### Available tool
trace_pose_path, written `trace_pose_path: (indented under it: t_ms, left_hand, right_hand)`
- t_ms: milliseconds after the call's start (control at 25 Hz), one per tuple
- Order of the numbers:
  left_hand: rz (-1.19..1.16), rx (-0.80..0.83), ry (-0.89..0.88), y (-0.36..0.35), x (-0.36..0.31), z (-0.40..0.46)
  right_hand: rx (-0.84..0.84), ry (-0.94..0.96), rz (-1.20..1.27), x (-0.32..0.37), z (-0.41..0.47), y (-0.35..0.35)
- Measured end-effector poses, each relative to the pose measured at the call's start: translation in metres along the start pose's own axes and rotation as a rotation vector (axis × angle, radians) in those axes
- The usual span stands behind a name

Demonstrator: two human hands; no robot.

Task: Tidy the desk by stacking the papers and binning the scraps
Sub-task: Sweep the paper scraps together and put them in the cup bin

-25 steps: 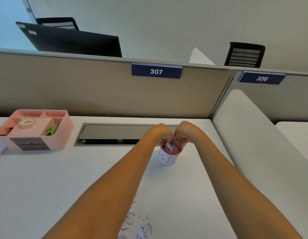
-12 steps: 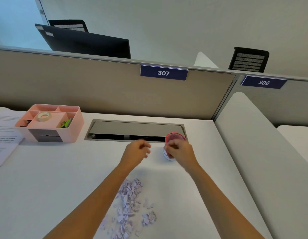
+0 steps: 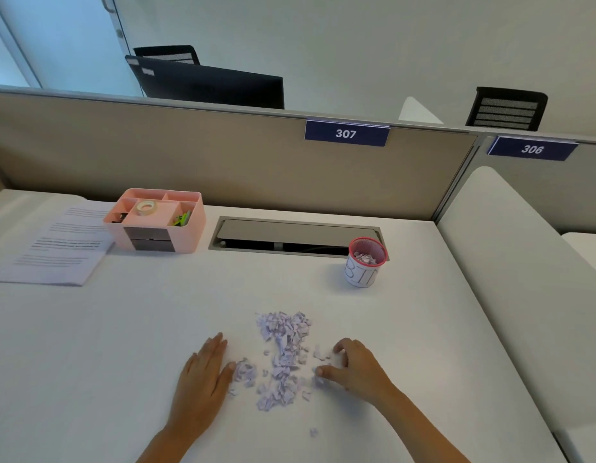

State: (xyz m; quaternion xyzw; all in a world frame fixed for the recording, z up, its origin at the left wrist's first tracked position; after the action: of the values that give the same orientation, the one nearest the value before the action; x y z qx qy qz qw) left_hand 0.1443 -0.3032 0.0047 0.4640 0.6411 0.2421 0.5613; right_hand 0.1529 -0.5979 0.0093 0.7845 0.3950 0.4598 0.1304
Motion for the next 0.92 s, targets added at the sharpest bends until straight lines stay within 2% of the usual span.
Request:
trace_pose_path:
  t_ms: [120, 240, 280, 360, 520, 600, 720, 840, 920]
  left_hand:
    - [0.19, 0.102, 0.039, -0.023, -0.016, -0.014]
    - [0.172, 0.127, 0.076, -0.036, -0.047, -0.013]
    - [0.148, 0.136, 0.07, -0.041, -0.055, -0.01]
    - [0.15, 0.036, 0.014, -0.046, -0.059, -0.005]
    - [0.037, 0.008, -0.125, -0.04, -0.039, -0.005]
    - [0.117, 0.003, -0.168, -0.033, -0.038, -0.01]
    - [0.163, 0.027, -0.191, -0.031, -0.049, -0.019]
    - [0.098, 0.013, -0.121, -0.028, -0.046, -0.019]
    - [0.074, -0.051, -0.049, -0.025, -0.037, -0.015]
  right_hand:
    - [0.108, 0.053, -0.15, 0.021, -0.006, -0.036]
    - [0.146, 0.077, -0.257, 0.036, -0.004, -0.063]
    - [0.108, 0.085, -0.225, 0.038, -0.004, -0.063]
    - [-0.004, 0.111, -0.102, 0.038, -0.008, -0.055]
    - [-0.241, 0.229, -0.009, 0.026, -0.025, -0.043]
    - [-0.3, 0.285, -0.101, 0.029, -0.031, -0.049]
    - [-0.278, 0.332, -0.282, 0.048, -0.031, -0.067]
    - [-0.414, 0.428, -0.516, 0.074, -0.032, -0.078]
    - [-0.358, 0.392, -0.486, 0.074, -0.025, -0.083]
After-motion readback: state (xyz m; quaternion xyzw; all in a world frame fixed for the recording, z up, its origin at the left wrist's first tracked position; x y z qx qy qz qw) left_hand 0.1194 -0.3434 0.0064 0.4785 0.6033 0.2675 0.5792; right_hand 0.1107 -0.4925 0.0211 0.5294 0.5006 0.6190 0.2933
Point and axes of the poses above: each hand's wrist, its own z-axis towards the middle knuckle, its own y-axis out of the back of the hand, x = y × z, the point moved 8 cm from there along z, towards the middle knuckle, and after that the axes turned 14 degrees about x, right-handed, at the moved point
